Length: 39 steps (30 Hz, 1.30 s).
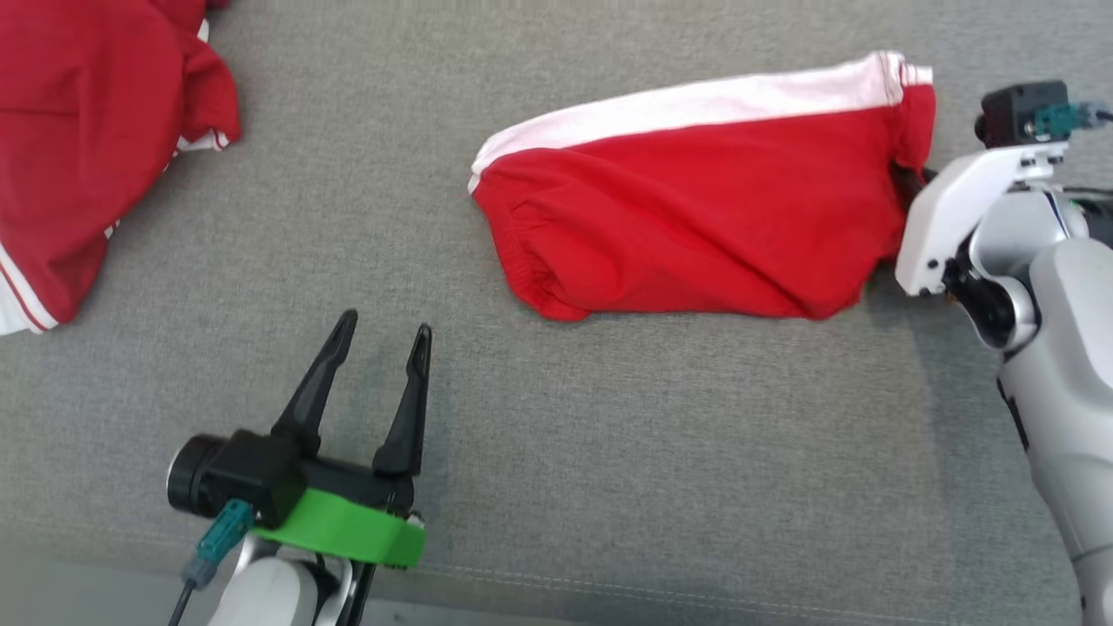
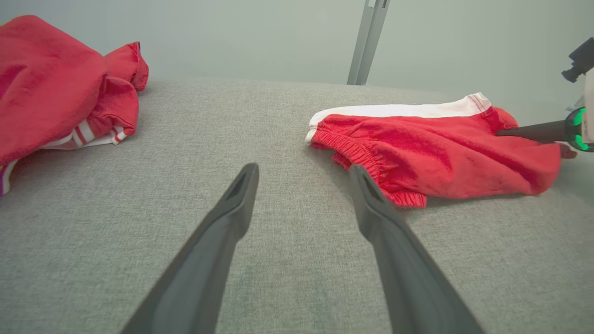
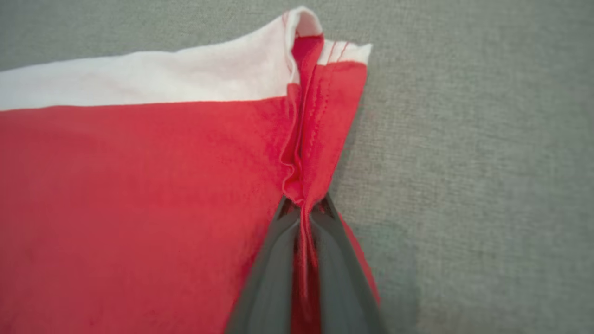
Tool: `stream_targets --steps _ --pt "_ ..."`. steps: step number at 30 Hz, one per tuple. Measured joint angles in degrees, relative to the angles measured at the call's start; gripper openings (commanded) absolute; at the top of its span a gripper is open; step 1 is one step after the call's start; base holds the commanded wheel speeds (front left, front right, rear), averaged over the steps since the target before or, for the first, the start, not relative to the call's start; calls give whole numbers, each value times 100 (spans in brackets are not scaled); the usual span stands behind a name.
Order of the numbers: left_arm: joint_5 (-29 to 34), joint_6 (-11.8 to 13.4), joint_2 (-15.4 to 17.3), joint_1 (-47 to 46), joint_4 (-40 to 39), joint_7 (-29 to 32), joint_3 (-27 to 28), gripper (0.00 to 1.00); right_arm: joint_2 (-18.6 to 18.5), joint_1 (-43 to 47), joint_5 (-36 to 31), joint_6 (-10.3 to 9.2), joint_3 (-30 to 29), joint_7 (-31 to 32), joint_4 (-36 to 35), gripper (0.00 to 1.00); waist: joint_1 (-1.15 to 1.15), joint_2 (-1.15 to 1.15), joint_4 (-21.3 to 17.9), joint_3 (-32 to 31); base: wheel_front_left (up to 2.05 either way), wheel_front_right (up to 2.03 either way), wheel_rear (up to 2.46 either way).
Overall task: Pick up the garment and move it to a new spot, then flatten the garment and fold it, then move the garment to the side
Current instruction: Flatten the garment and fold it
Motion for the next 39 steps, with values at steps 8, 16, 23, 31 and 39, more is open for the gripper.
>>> stream_targets --steps 8,16,23,31,39 --pt "107 -192 -96 698 -40 0 325 100 -493 766 544 0 -719 152 -7 0 0 0 -294 -506 0 0 0" --pt "248 -342 -233 1124 -202 0 361 100 -960 1235 392 -2 -2119 -53 207 0 0 0 -524 -770 0 0 0" --pt "280 -385 -346 1294 -218 0 382 100 -476 1265 396 -7 -2194 -321 -485 0 0 0 -551 -885 0 0 0" --pt "330 -413 -391 1372 -162 -1 403 100 969 951 500 -7 -998 -393 -1054 0 0 0 -768 -942 0 0 0" --pt "343 -479 -426 1296 5 0 266 100 1384 327 365 -7 -436 -964 -13 0 0 -1 -617 -917 0 0 0"
